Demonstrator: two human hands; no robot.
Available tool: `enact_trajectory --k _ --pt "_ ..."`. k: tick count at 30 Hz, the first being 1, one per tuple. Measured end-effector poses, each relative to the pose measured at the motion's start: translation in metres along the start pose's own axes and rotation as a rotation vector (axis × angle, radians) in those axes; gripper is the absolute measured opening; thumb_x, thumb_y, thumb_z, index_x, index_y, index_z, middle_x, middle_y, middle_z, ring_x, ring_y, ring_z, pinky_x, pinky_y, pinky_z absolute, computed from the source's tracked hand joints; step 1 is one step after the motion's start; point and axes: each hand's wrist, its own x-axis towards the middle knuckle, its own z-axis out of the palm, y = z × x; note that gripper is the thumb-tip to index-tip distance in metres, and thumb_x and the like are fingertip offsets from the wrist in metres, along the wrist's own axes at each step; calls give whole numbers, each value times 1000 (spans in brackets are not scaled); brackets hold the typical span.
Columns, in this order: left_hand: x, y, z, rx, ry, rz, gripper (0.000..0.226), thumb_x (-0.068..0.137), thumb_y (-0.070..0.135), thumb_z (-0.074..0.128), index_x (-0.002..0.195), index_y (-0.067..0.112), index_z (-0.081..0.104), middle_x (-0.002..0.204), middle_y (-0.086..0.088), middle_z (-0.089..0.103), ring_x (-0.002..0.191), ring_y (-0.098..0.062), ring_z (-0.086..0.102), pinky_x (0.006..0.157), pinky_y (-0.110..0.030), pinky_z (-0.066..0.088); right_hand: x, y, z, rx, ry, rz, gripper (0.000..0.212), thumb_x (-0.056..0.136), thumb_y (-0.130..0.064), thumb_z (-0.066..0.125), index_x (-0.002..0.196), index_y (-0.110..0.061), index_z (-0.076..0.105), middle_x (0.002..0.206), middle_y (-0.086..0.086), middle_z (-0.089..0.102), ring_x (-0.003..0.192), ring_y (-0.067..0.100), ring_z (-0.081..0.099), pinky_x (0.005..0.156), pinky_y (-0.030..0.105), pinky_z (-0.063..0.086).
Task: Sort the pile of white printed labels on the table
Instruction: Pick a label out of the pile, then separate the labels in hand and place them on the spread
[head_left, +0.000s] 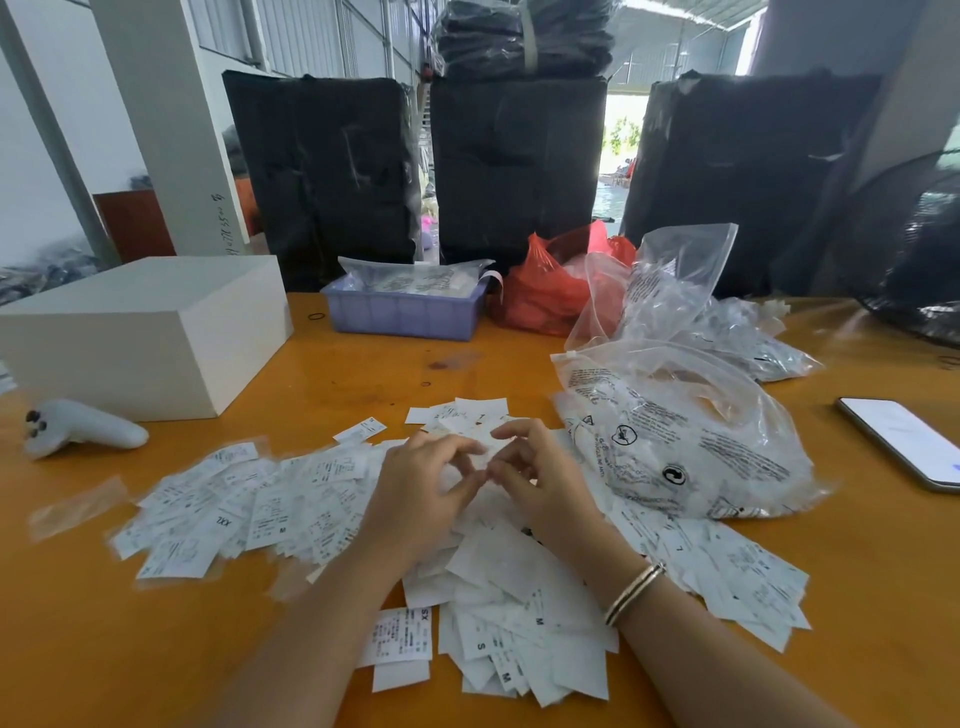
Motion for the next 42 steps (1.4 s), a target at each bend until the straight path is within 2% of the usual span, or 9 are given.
enact_trajectory --k 5,10,16,20,24,28,34,39,42 --pt "1 -3 0 -85 80 -70 3 84 20 71 83 22 68 79 21 57 84 9 54 71 -2 38 -1 2 -4 -249 121 -3 18 94 -22 53 108 -31 58 92 -13 65 85 -4 55 70 15 39" --pt "1 -8 2 -64 107 -104 9 92 21 61 86 23 67 80 9 63 80 2 57 63 -8 40 -2 12 -1 -783 -148 150 49 91 -42 44 137 -24 44 138 -7 46 127 16 39 105 35 25" --pt "0 -7 3 -79 108 -95 17 96 14 52 96 28 61 86 9 67 75 -3 62 57 -16 48 0 10 -1 -627 -78 131 36 88 -38 56 121 -24 63 120 -7 58 111 13 51 94 27 39" --pt "0 -5 2 -95 129 -108 16 95 9 52 97 20 63 71 18 55 61 8 52 51 -7 38 -3 6 -1 -523 -36 81 20 86 -28 61 103 -22 72 103 -6 66 98 12 58 86 28 47" --pt "0 -8 1 -146 125 -136 12 95 16 53 90 23 61 61 12 50 57 -1 49 50 -13 38 -5 3 -1 -522 -28 9 20 90 -27 57 96 -17 73 96 -5 70 89 14 59 81 30 46" --pt "0 -7 1 -181 130 -117 14 95 24 55 82 28 58 65 9 57 61 -4 52 53 -13 41 -3 -5 -5 -150 130 87 13 93 -22 57 88 -17 68 87 -8 64 77 4 55 68 11 40" --pt "0 -4 1 -253 68 -145 22 98 24 49 83 38 59 67 17 61 61 2 55 51 -11 41 -5 -12 -13 623 227 317 16 90 -2 57 85 -17 64 68 -9 65 61 5 56 58 17 48" --pt "0 -3 -1 -346 20 -161 27 99 17 48 89 37 62 69 7 62 61 -9 56 58 -23 45 -2 -8 -16 831 225 329 28 85 11 52 92 -14 63 71 -4 66 66 7 59 66 22 45" --pt "0 -2 -1 -354 -9 -147 19 99 22 48 91 34 61 55 11 50 45 -6 39 45 -17 31 0 -6 -19 911 212 299 40 83 14 49 64 -15 69 77 -1 67 78 13 61 73 23 47"
